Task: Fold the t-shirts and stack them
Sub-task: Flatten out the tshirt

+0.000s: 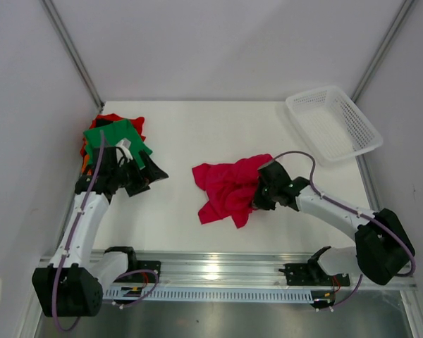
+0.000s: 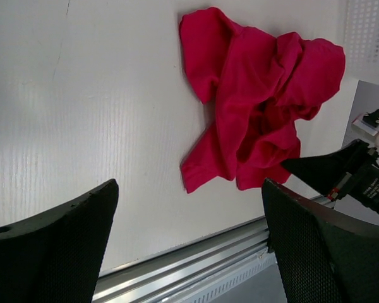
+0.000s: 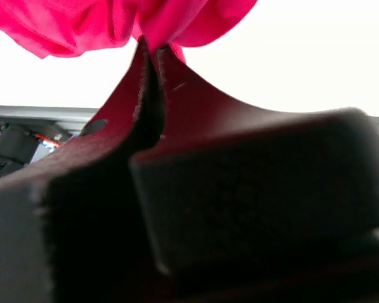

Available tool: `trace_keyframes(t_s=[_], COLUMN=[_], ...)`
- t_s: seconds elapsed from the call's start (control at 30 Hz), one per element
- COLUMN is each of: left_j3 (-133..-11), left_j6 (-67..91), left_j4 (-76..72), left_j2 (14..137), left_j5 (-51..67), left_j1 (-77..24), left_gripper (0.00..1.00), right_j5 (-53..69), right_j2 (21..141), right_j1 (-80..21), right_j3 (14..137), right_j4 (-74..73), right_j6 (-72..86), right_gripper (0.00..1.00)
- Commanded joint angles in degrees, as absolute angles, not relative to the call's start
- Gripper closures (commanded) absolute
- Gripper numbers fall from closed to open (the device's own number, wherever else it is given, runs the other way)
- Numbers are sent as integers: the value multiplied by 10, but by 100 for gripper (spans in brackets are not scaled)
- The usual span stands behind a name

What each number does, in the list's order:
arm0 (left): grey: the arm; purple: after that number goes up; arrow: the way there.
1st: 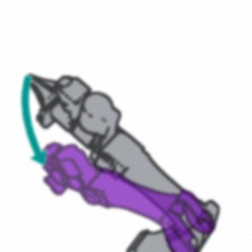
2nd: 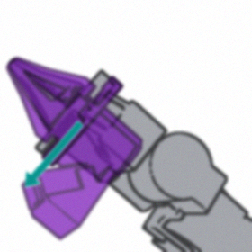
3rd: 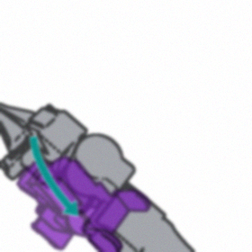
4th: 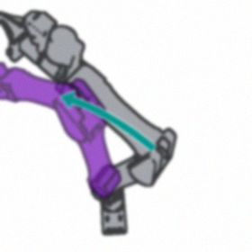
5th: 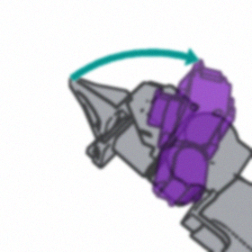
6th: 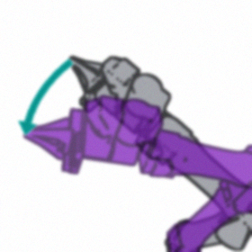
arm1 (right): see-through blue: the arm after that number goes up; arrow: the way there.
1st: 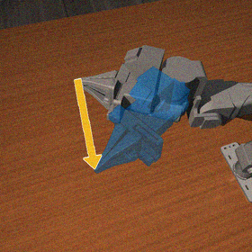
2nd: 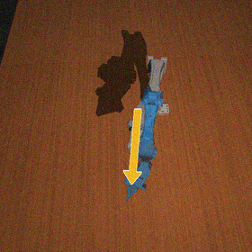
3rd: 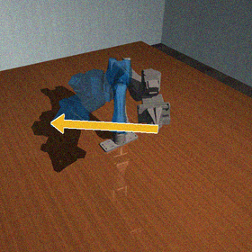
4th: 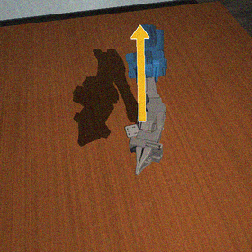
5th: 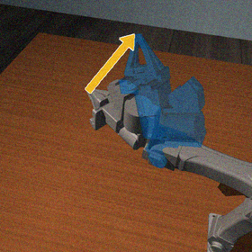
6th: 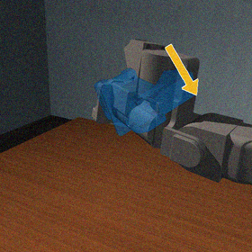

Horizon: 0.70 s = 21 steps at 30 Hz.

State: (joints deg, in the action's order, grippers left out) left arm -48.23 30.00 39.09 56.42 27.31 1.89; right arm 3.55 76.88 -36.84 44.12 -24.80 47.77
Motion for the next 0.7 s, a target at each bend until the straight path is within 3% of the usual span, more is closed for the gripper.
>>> trace_keyframes(t_s=[0.0, 0.43, 0.67], left_j3=[-488, -468, -497], left_j6=[313, 363, 358], left_j4=[375, 304, 301], left_j2=[590, 720, 765], left_j5=[298, 321, 322], left_j1=[19, -103, -117], left_gripper=[4, 9, 9], right_j5=[-39, -213, -378], right_j2=[730, 585, 545], right_j1=[-362, -364, -378], right_j3=[467, 469, 520], right_j4=[-352, -535, -794], right_j6=[477, 619, 833], right_gripper=[100, 100, 100])
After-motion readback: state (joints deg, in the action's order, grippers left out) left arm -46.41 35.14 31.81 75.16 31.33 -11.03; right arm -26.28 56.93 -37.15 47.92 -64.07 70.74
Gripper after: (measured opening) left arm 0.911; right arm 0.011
